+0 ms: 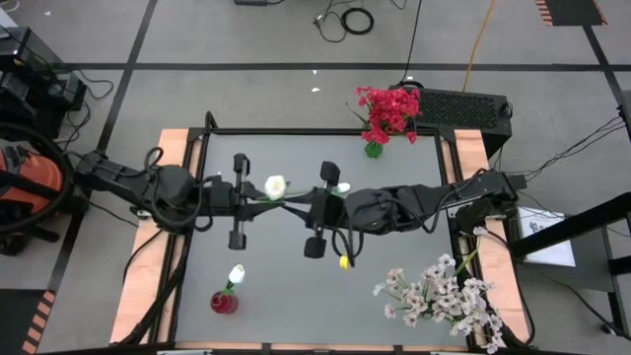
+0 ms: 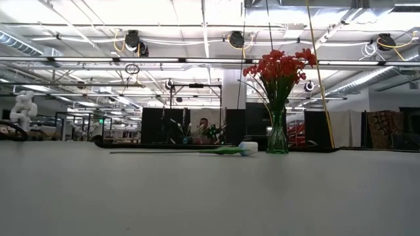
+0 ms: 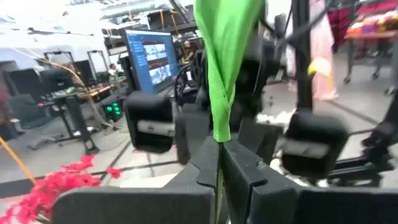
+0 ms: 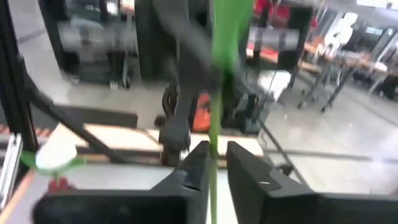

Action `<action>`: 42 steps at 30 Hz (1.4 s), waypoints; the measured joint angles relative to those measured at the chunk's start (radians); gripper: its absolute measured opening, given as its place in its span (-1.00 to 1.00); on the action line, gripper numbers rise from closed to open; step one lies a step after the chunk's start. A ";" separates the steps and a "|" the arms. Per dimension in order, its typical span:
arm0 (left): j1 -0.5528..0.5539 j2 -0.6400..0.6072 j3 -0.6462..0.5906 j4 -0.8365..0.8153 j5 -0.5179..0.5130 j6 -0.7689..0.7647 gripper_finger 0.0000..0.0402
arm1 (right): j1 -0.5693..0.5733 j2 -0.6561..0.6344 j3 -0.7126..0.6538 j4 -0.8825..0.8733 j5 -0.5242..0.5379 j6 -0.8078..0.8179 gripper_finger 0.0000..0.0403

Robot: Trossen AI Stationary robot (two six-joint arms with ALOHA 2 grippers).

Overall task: Sort flowers into vase by color
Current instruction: Put the bottom white tulip flower into the red vase

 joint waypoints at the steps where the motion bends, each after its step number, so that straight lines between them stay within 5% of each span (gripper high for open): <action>1: 0.000 -0.009 0.000 -0.012 0.011 -0.023 -0.95 | 0.001 0.000 0.000 -0.033 0.000 0.017 -0.70; 8: -0.020 -0.163 0.000 -0.306 0.103 -0.337 -0.97 | 0.046 -0.024 0.000 -0.318 0.007 0.185 -0.33; 14: -0.110 -0.320 0.000 -0.456 0.123 -0.551 -0.97 | 0.097 -0.013 -0.001 -0.472 0.009 0.309 -0.21; 18: -0.203 -0.378 -0.008 -0.548 0.011 -0.638 -0.97 | 0.129 -0.013 -0.022 -0.445 0.036 0.336 -0.22; 34: -0.569 -0.297 -0.158 -0.415 -0.284 -0.768 -0.98 | 0.160 -0.013 -0.026 -0.396 0.060 0.292 -0.28; 42: -0.813 -0.164 -0.158 -0.391 -0.628 -0.768 -0.98 | 0.159 -0.013 -0.026 -0.396 0.062 0.284 -0.28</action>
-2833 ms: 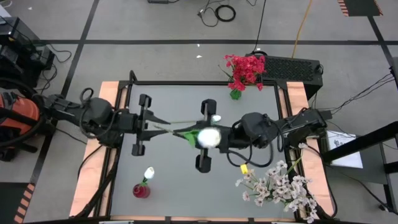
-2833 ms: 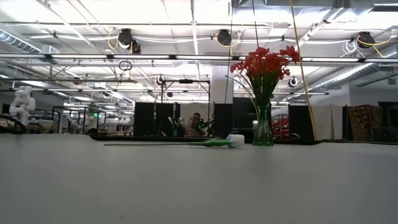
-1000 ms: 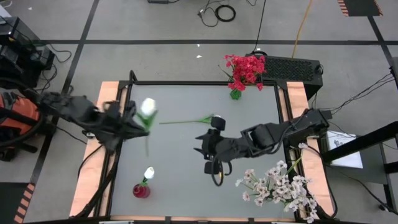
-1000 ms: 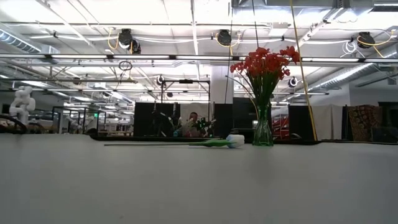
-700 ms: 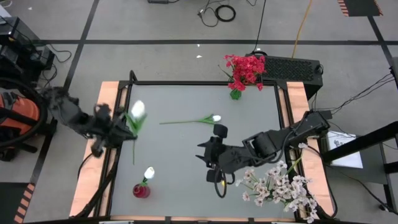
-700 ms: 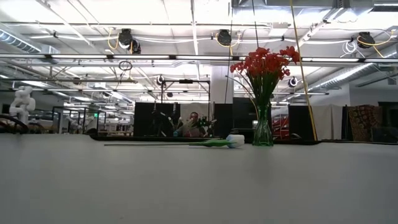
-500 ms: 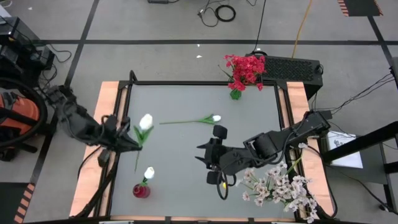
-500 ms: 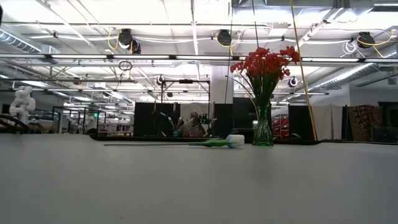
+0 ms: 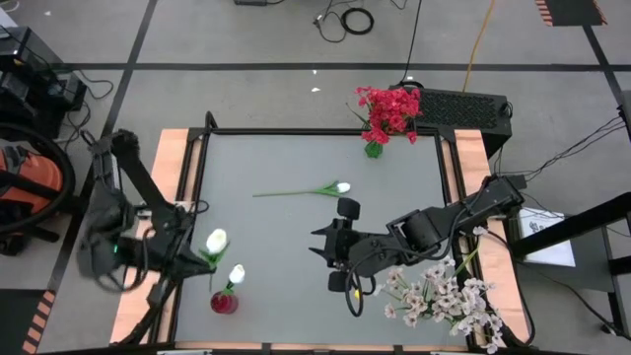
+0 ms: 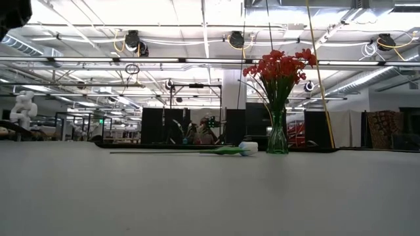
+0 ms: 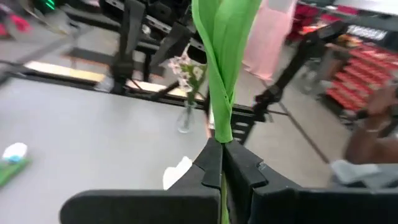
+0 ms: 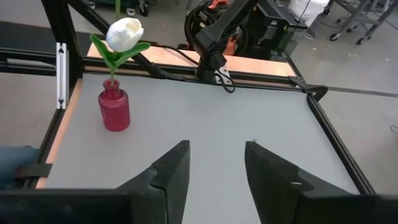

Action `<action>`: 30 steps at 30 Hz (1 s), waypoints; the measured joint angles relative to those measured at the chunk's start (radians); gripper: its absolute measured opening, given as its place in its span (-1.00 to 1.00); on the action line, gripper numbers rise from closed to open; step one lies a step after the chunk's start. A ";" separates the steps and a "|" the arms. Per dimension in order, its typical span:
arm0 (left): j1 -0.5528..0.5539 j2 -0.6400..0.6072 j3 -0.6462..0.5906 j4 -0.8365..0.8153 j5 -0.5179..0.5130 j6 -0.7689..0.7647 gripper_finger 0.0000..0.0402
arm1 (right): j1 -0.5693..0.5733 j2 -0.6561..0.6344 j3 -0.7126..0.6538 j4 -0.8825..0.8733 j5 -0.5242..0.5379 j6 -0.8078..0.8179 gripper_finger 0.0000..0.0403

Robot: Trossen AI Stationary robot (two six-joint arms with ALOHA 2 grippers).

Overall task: Sort flowers into vase by color
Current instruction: Put the bottom white tulip flower into the red vase

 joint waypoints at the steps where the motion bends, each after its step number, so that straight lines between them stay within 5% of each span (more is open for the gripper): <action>1: -0.032 0.022 0.000 0.004 -0.051 0.000 -0.98 | 0.000 0.000 0.000 0.000 -0.001 0.000 -0.28; 10: -0.180 0.182 0.000 -0.010 -0.372 -0.106 -0.98 | 0.000 0.000 0.000 0.011 -0.002 -0.019 -0.28; 30: -0.211 0.285 0.000 -0.151 -0.406 -0.301 -0.97 | -0.001 0.000 0.000 0.038 -0.001 -0.033 -0.28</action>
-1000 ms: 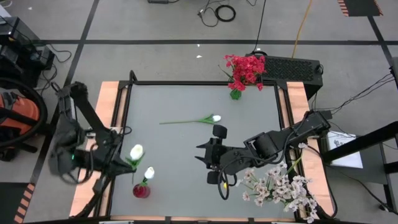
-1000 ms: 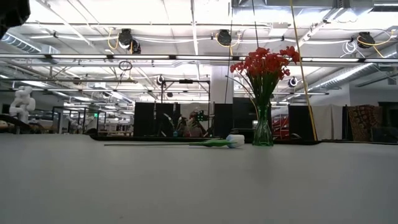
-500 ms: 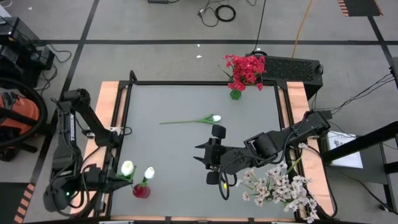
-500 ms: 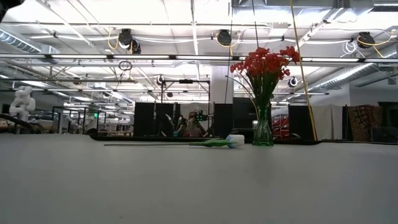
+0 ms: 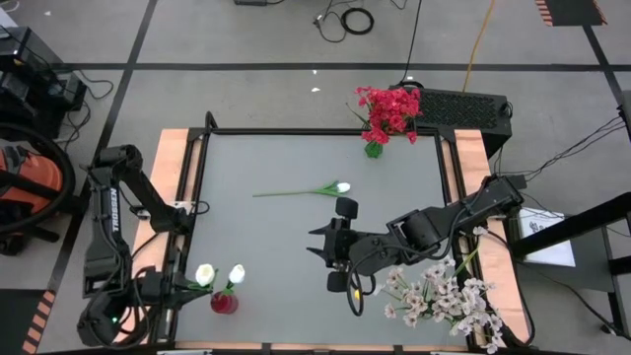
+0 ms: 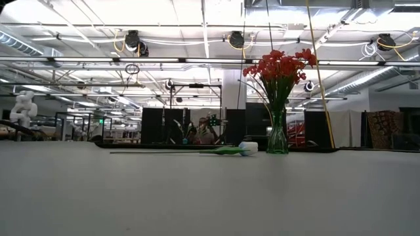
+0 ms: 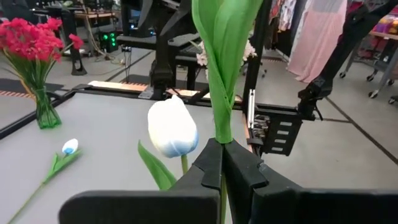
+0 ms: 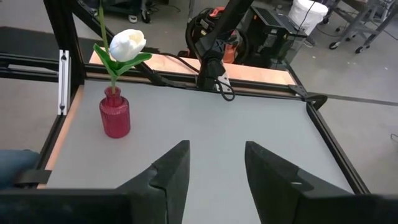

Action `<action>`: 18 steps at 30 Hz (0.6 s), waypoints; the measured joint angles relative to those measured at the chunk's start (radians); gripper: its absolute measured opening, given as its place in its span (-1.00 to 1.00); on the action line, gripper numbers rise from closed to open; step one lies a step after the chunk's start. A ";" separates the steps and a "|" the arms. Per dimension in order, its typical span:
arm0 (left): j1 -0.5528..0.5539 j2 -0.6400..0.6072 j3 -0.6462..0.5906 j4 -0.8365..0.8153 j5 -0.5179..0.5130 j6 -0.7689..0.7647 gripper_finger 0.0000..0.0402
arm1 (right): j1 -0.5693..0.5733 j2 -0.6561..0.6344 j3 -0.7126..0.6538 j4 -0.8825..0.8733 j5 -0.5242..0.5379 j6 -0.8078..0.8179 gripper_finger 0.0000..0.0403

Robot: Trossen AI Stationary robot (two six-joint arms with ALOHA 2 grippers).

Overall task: Sort flowers into vase by color
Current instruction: Put the bottom white tulip flower into the red vase

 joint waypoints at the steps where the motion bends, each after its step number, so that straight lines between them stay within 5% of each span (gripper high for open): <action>1: 0.000 0.000 0.000 -0.012 0.000 -0.014 -0.97 | 0.000 0.000 0.000 0.000 0.000 -0.001 -0.28; 9: 0.000 0.006 0.000 -0.059 0.067 -0.039 -0.88 | 0.000 0.000 0.000 0.000 0.000 -0.003 -0.28; 18: 0.000 0.005 0.000 -0.072 0.196 -0.064 -0.15 | -0.036 0.000 0.000 -0.003 0.000 0.004 -0.28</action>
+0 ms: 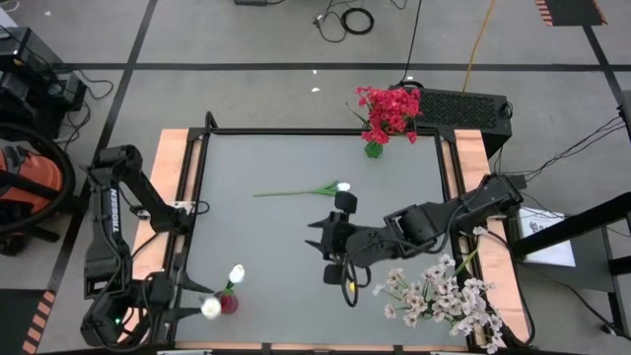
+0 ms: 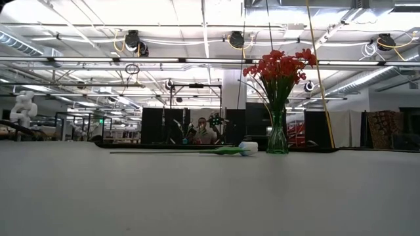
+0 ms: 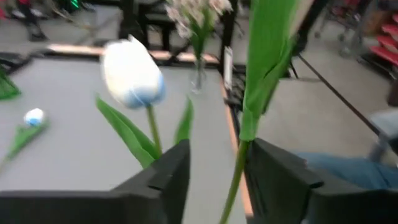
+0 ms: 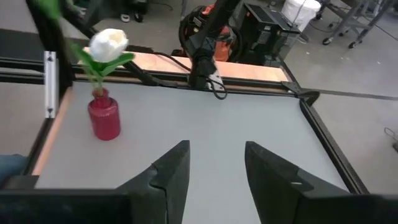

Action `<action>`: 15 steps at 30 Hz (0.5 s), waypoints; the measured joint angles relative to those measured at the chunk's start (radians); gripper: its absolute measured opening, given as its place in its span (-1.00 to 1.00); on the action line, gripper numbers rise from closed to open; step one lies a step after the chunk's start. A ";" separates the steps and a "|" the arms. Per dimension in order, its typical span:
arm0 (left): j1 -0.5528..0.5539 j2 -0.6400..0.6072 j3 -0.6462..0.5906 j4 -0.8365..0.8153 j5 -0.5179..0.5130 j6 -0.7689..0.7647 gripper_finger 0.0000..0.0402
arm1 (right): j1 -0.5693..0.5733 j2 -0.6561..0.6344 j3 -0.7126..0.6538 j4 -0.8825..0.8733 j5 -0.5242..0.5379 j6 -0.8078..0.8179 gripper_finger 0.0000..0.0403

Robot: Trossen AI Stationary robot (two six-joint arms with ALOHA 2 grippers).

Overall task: Sort flowers into vase by color
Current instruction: Put the bottom white tulip flower into the red vase

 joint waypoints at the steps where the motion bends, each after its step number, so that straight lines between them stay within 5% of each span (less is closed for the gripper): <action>1: 0.000 -0.002 0.000 0.000 0.029 0.004 -0.07 | -0.011 0.000 0.000 -0.002 -0.001 0.000 -0.28; 15: -0.038 -0.084 0.003 -0.028 0.112 0.148 0.43 | -0.243 0.068 -0.024 -0.037 -0.176 0.048 -0.28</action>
